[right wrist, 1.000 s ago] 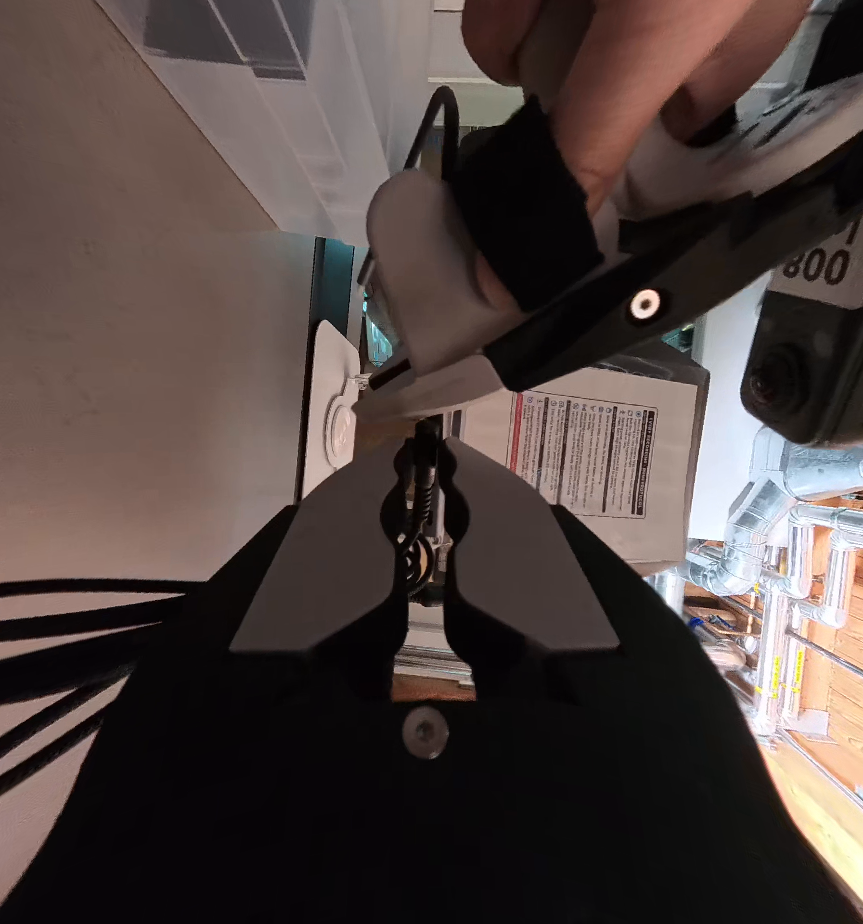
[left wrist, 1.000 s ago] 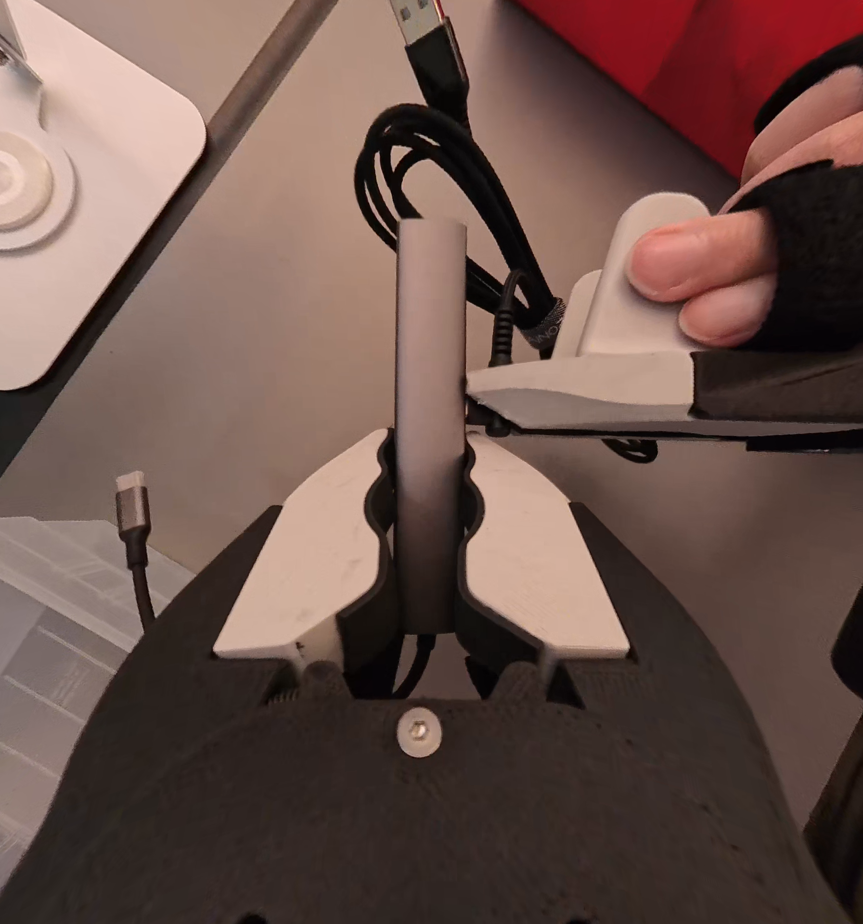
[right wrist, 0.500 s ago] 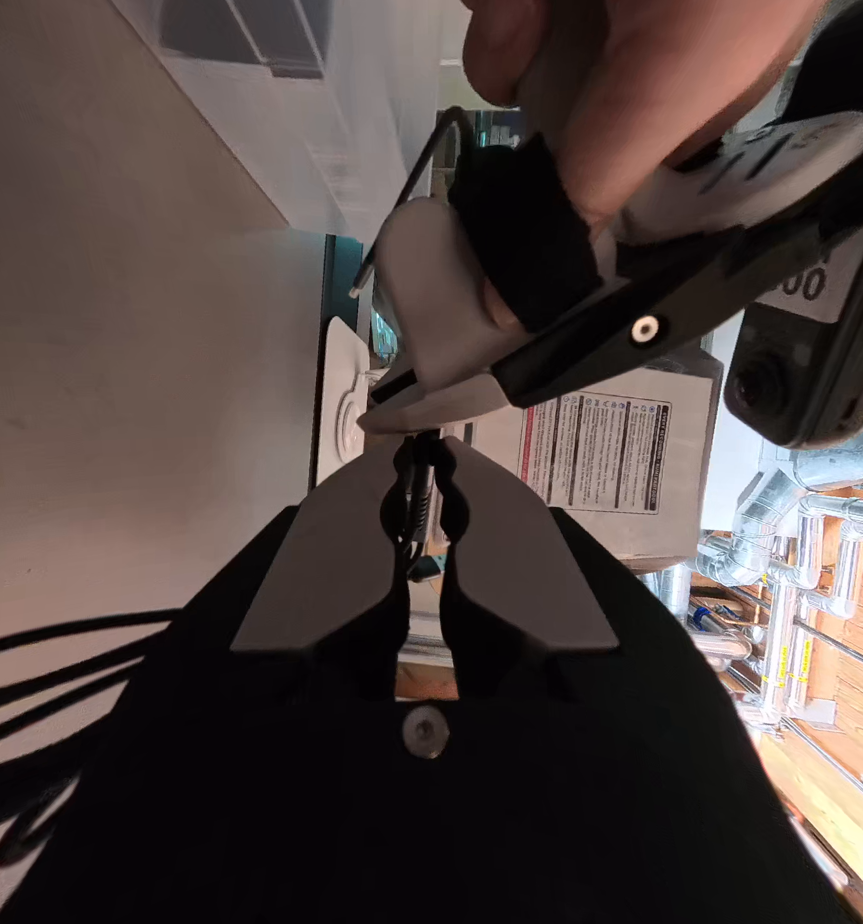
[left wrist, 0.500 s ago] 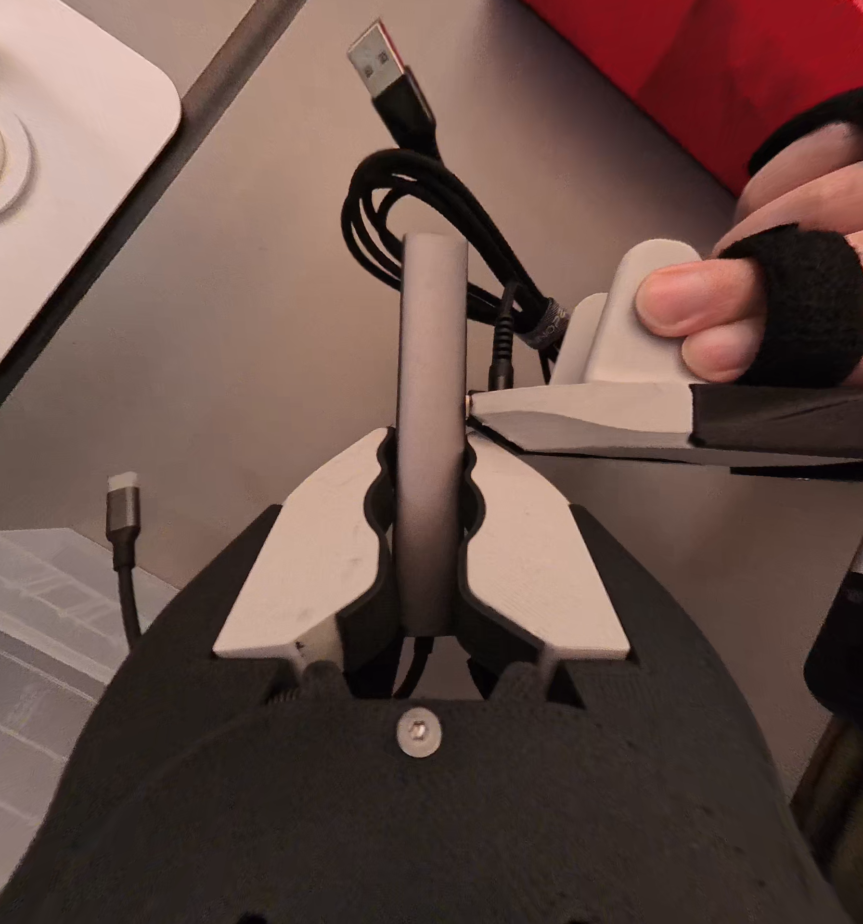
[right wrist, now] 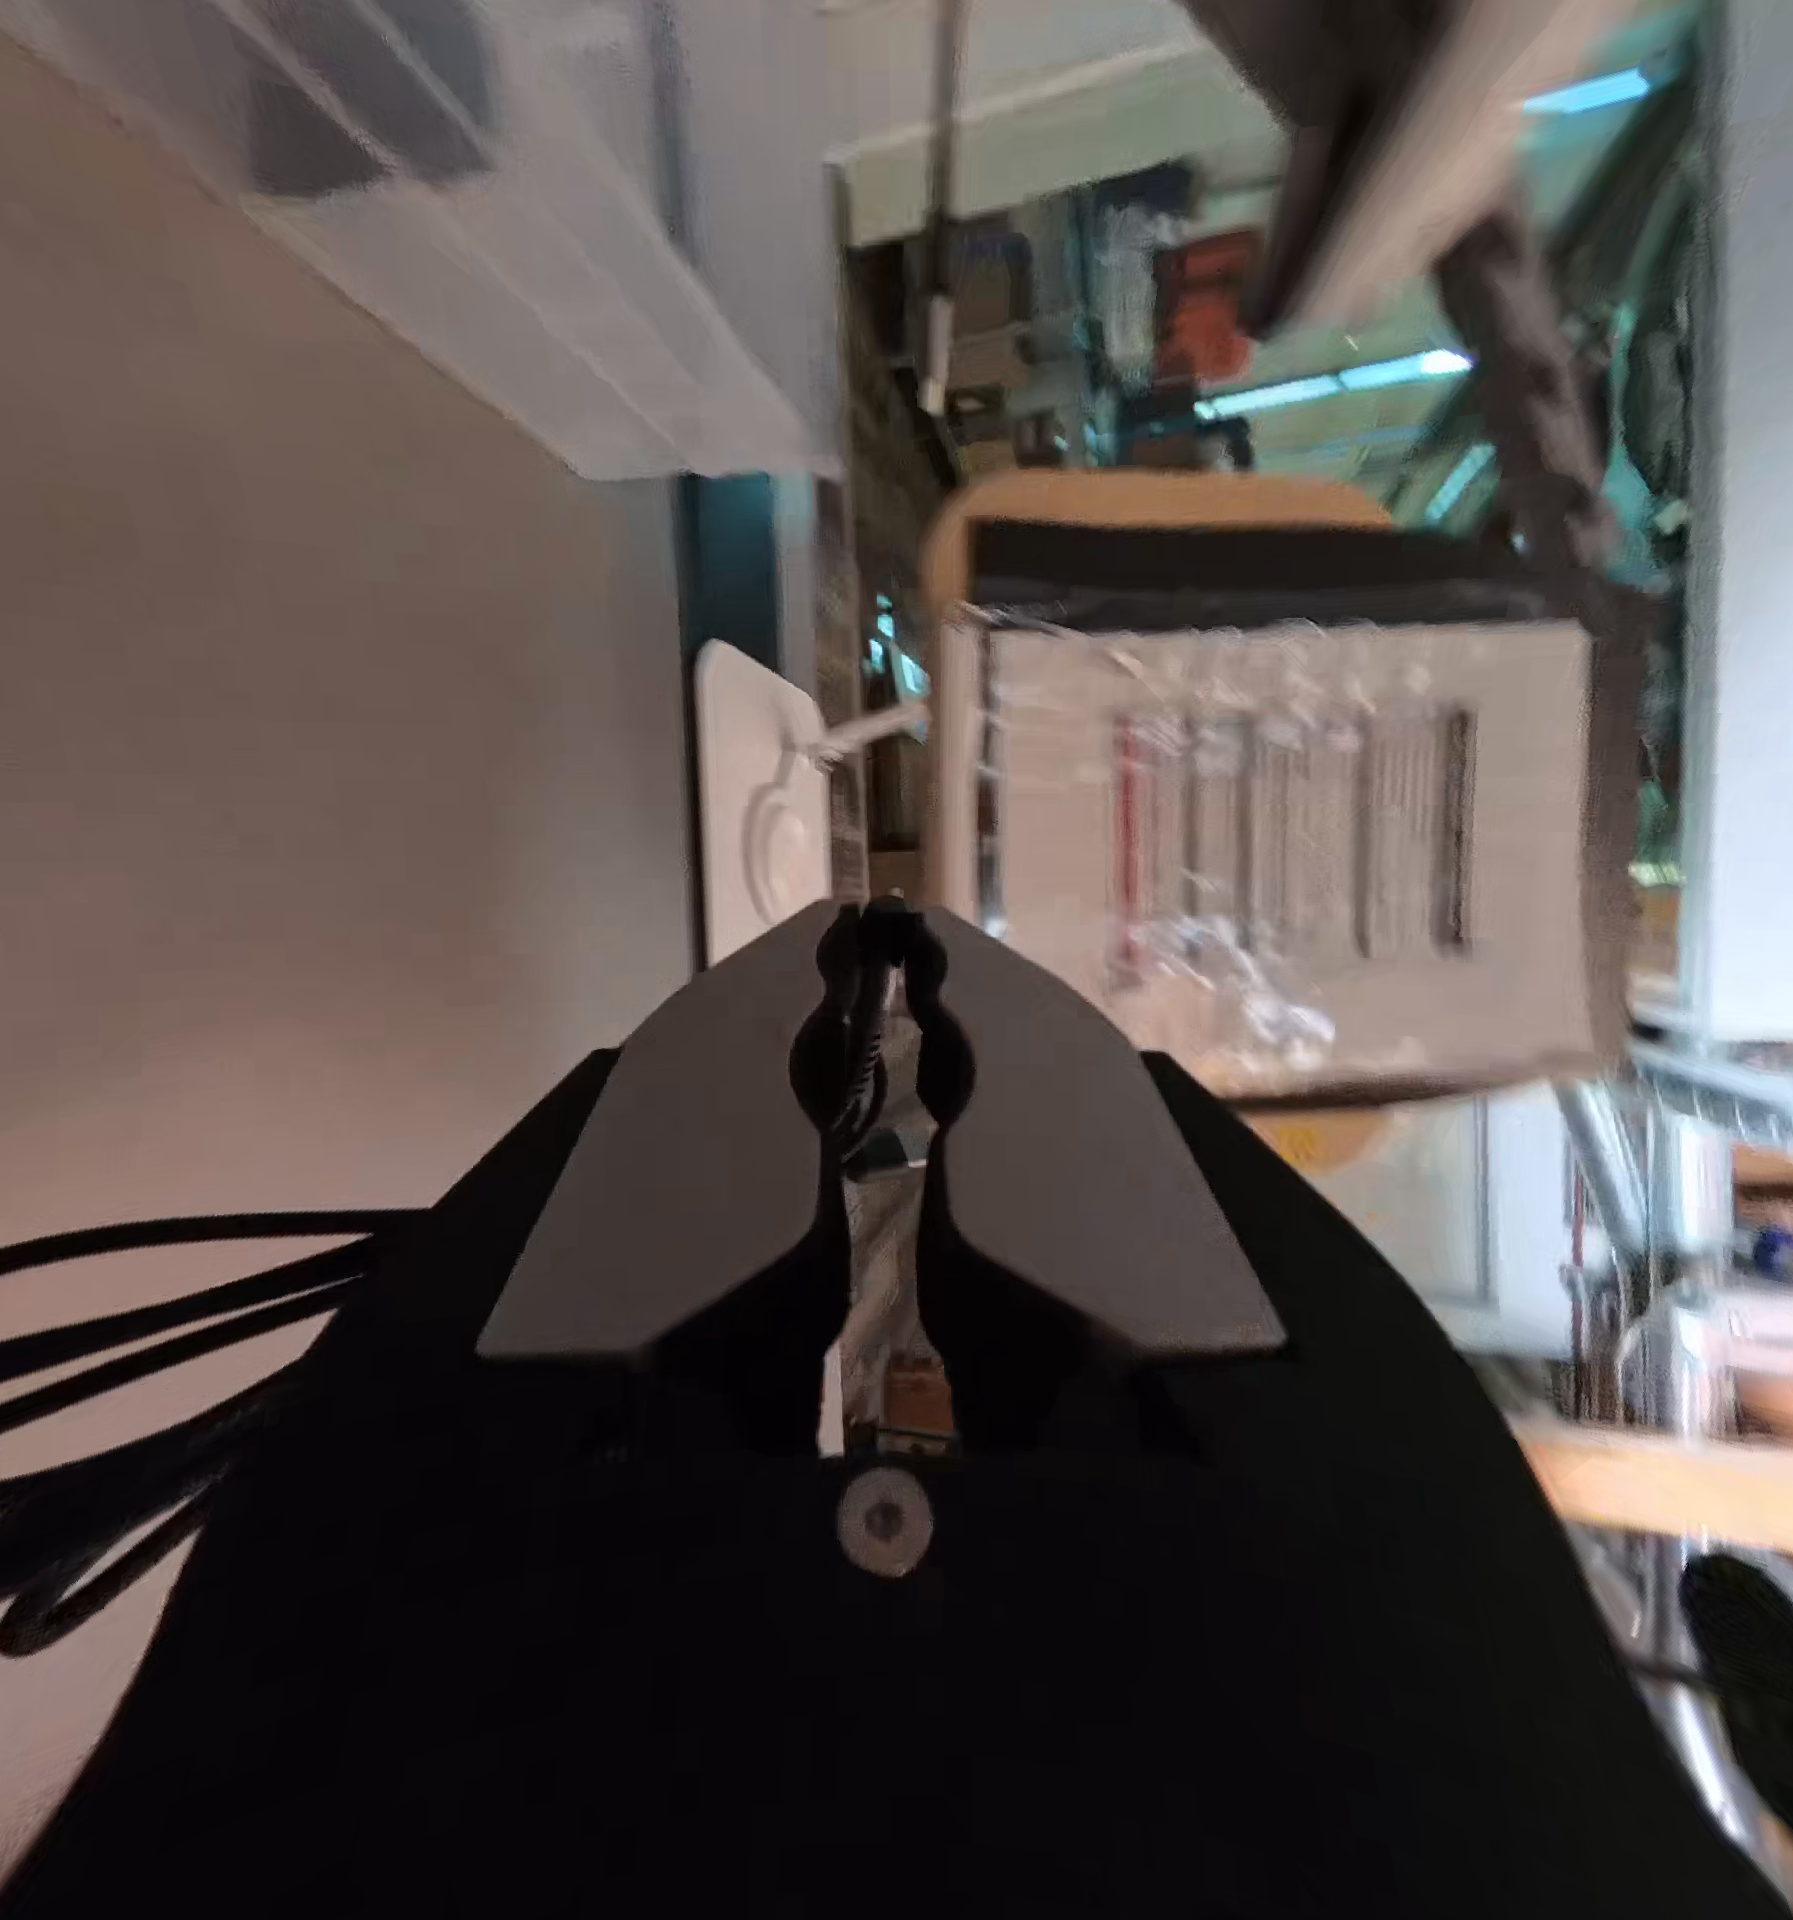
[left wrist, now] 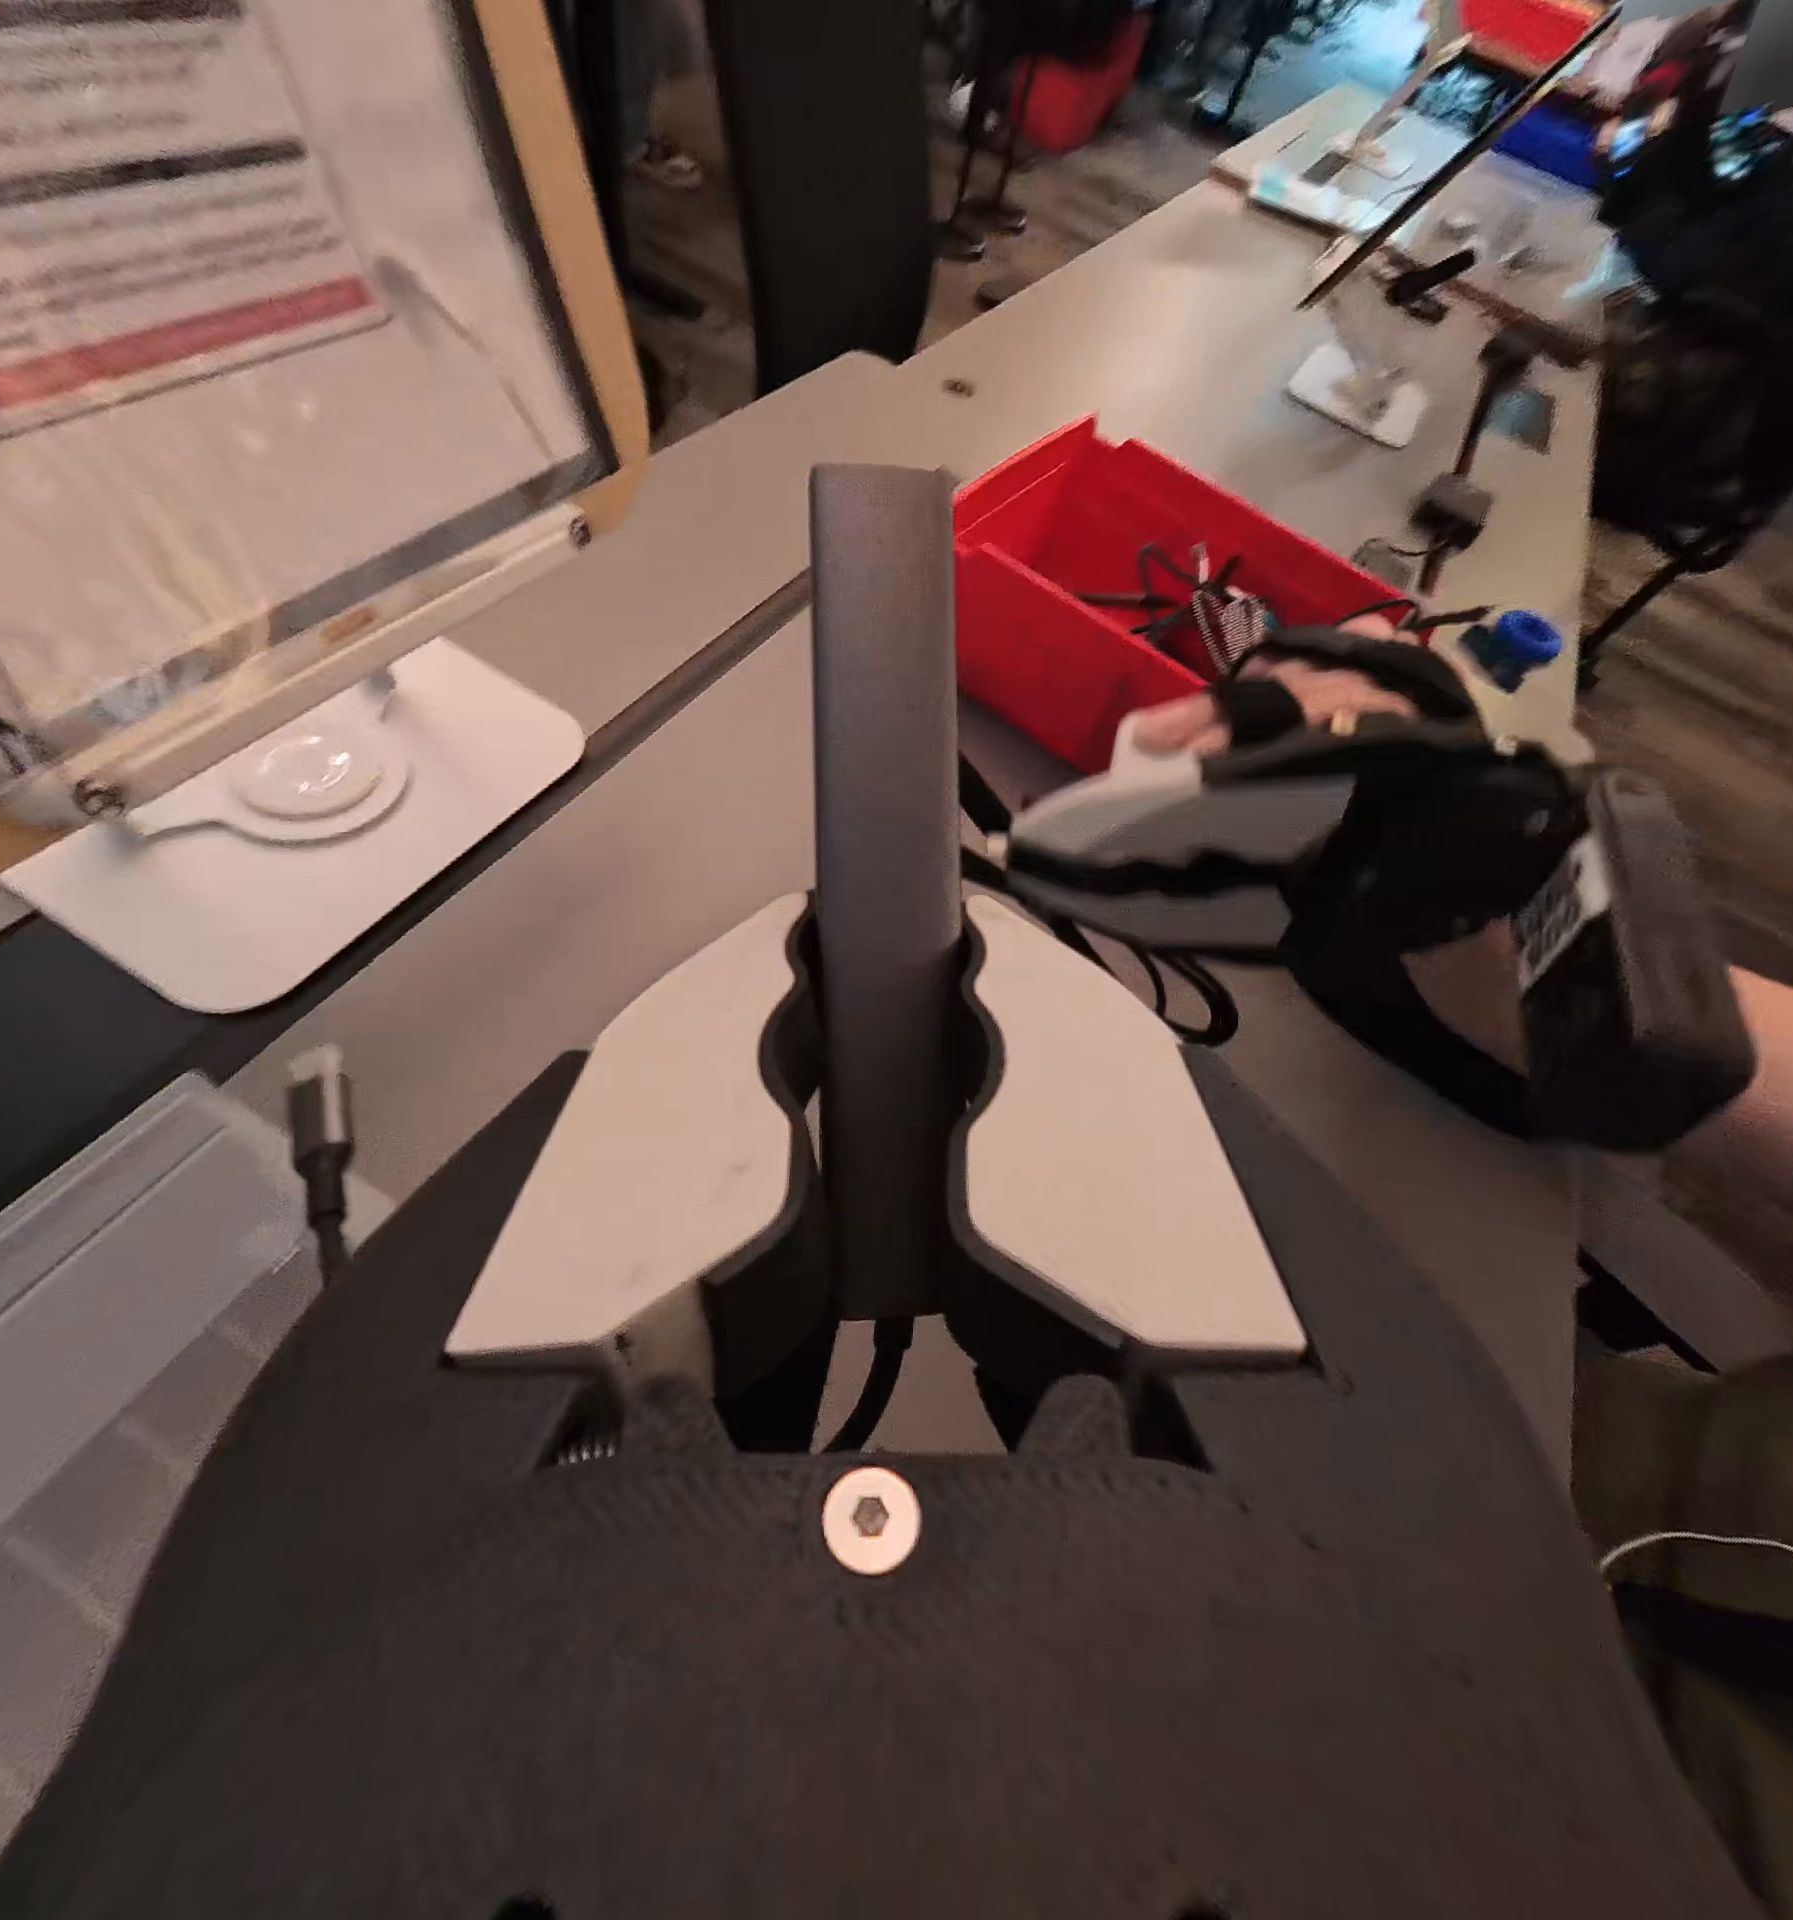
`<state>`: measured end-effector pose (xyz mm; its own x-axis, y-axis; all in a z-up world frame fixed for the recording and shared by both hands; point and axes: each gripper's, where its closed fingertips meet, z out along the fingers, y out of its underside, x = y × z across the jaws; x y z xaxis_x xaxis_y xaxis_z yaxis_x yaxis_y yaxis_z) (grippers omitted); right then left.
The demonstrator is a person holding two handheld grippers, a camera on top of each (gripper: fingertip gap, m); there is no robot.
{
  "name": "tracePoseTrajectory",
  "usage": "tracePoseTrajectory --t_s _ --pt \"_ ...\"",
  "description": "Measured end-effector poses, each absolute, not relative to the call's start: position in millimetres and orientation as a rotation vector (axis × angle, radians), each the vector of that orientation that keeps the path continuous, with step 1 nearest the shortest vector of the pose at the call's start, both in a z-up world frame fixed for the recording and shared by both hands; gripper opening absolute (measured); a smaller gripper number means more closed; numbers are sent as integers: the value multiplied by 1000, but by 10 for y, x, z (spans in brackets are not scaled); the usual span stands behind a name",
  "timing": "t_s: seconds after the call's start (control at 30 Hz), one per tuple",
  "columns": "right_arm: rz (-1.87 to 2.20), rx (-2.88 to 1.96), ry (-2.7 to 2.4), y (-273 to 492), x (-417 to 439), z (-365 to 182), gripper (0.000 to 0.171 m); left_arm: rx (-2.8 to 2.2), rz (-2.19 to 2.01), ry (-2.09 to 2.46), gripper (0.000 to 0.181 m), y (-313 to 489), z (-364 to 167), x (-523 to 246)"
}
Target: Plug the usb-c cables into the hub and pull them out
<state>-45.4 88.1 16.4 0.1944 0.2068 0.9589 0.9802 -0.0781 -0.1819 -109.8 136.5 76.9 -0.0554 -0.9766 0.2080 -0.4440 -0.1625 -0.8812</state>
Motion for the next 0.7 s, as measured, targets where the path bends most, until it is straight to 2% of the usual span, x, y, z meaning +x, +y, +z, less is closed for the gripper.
tracePoseTrajectory --t_s 0.17,0.3,0.53,0.7 --pt "-983 -1456 -795 258 170 1269 8 -1634 -1131 1615 20 1206 688 -1029" --pt "-968 -1652 -546 -388 851 1521 8 -1623 -1119 1690 21 1047 610 -947" --pt "-936 -2156 -226 -811 1872 827 8 -1649 -1100 1762 21 914 431 -827" --pt "-673 -2420 36 -953 2244 232 9 -1663 -1085 1793 21 863 342 -783"
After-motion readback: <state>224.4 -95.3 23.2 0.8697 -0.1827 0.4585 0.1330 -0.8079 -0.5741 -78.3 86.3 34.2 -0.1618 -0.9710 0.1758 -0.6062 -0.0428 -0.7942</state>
